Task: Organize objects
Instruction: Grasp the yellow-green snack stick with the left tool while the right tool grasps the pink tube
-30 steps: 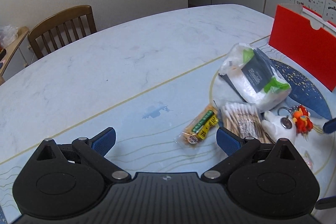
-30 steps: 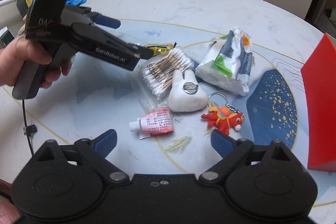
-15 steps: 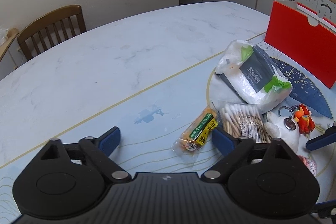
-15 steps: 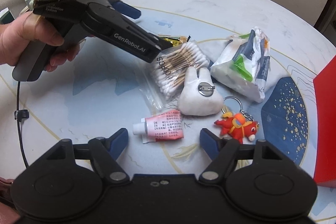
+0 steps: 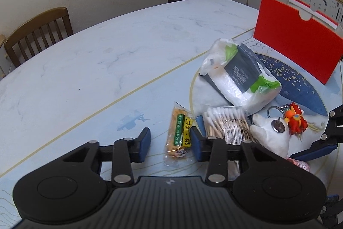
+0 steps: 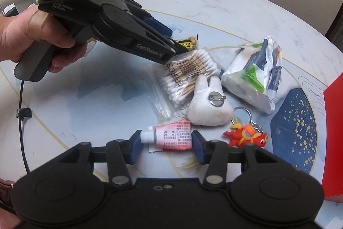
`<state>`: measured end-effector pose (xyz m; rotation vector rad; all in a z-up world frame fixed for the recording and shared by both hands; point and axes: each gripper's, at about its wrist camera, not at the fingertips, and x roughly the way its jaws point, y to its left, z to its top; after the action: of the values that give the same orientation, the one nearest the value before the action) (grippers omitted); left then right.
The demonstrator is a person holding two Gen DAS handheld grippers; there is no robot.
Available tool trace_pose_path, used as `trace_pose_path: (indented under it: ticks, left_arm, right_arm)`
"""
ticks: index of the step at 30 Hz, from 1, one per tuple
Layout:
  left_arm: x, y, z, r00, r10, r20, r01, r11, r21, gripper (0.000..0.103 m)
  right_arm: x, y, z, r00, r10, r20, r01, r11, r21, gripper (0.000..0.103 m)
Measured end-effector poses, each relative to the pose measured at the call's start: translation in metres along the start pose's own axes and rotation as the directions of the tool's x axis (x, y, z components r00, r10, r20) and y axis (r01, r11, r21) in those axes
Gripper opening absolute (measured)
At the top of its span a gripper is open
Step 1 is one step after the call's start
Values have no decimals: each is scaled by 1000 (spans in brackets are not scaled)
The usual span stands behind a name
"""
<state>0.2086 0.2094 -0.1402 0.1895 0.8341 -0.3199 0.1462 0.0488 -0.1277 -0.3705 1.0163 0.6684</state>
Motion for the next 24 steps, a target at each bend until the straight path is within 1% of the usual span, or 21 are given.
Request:
trace_pose_path:
  ticks: [2,4,5,9,16,18,21,24]
  left_arm:
    - [-1,-1,0,1000,5,-6,-5,1000,-7,31]
    - [-1,-3,1,1000,7,-12,-8,1000,-8,24]
    - [-1,-4,1,1000,10,-16,-10,1000,-8,22]
    - [-3,-4,2,999,23,-32,-24,999,-39,22]
    - [-22,3,-1,998,66,-24,-69,984,-165,21]
    - [-31,2,0,997,76,-18,-78,980,-183,21]
    - [-46,-8,2,996,93,-7,-93,978,-186,21]
    - [-58,-19,7,996,91,2,-89,974,-209,21]
  right_arm:
    - [-2,-2,0,1000,1,6,-1,1000,7,47]
    - [-6,-1,-3,1000,4,7,-4,1000,13,47]
    - [-8,-1,-4,1000,2,7,-2,1000,17,47]
    - [-19,-6,-10,1000,8,18,-9,999,45,47]
    - [-48,-20,-16,998,5,61,-10,997,77,47]
    - [-60,-26,-19,997,3,76,-9,996,84,47]
    - [-75,-35,-22,996,-9,93,0,995,96,47]
    - [-86,-46,-25,994,-25,107,13,994,107,47]
